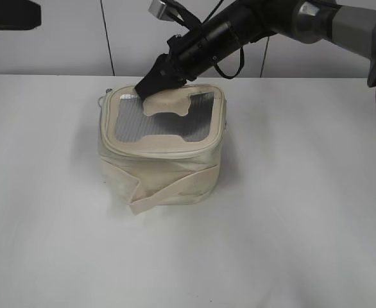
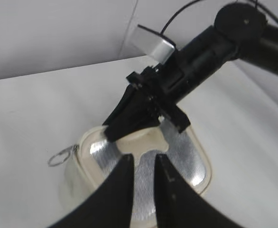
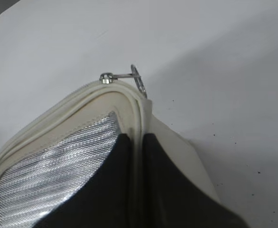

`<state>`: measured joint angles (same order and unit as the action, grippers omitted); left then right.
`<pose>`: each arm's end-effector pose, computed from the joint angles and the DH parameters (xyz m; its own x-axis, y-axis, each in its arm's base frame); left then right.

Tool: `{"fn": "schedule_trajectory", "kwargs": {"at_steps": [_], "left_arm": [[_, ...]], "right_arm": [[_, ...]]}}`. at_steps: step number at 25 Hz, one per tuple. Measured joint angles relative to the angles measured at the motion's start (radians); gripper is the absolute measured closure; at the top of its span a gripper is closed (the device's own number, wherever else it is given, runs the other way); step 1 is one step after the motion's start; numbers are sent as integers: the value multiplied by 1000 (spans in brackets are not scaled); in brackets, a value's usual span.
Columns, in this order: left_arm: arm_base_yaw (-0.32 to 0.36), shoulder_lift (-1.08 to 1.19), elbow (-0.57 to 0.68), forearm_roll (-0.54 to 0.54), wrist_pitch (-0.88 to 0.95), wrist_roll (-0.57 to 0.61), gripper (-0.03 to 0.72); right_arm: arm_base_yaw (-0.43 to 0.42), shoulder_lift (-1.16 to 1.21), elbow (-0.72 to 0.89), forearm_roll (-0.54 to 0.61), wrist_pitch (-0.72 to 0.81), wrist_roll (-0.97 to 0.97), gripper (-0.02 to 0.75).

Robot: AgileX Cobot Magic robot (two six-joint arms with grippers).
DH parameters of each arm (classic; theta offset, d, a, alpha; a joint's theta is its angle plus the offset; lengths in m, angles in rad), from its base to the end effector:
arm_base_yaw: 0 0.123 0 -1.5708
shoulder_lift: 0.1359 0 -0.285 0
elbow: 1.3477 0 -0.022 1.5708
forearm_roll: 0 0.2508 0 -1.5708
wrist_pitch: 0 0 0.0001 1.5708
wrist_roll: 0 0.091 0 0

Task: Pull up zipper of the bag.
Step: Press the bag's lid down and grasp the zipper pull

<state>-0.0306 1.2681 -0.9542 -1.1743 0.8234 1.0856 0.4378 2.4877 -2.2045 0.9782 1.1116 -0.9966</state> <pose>0.2544 -0.0694 0.3301 -0.5425 0.0658 -0.8375 0.6099 0.7164 -0.3388 0.4499 0.2854 0.1843 -0.4649 -0.5149 -0.7202 -0.8853 0.2614 0.3846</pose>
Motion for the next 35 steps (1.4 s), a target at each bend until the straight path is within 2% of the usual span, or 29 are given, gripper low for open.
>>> {"fn": "schedule_trajectory", "kwargs": {"at_steps": [1, 3, 4, 6, 9, 15, 18, 21, 26, 35], "left_arm": [[76, 76, -38, -113, 74, 94, 549], [192, 221, -95, -211, 236, 259, 507], [233, 272, -121, -225, 278, 336, 465], [260, 366, -153, -213, 299, 483, 392], [222, 442, -165, -164, 245, 692, 321], [85, 522, -165, -90, 13, 944, 298], [27, 565, -165, -78, -59, 995, 297], [2, 610, -165, -80, -79, 1025, 297], [-14, 653, -165, -149, -88, 1118, 297], [-21, 687, -167, -278, -92, 1211, 299]], "right_arm": [[0, 0, 0, 0, 1, 0, 685], [0, 0, 0, 0, 4, 5, 685], [0, 0, 0, 0, 4, 9, 685], [0, 0, 0, 0, 5, 13, 685], [0, 0, 0, 0, 5, 15, 685], [0, 0, 0, 0, 6, 16, 685], [0, 0, 0, 0, 6, 17, 686], [0, 0, 0, 0, 6, 19, 686], [0, 0, 0, 0, 6, 21, 686], [0, 0, 0, 0, 7, 24, 689]]}}
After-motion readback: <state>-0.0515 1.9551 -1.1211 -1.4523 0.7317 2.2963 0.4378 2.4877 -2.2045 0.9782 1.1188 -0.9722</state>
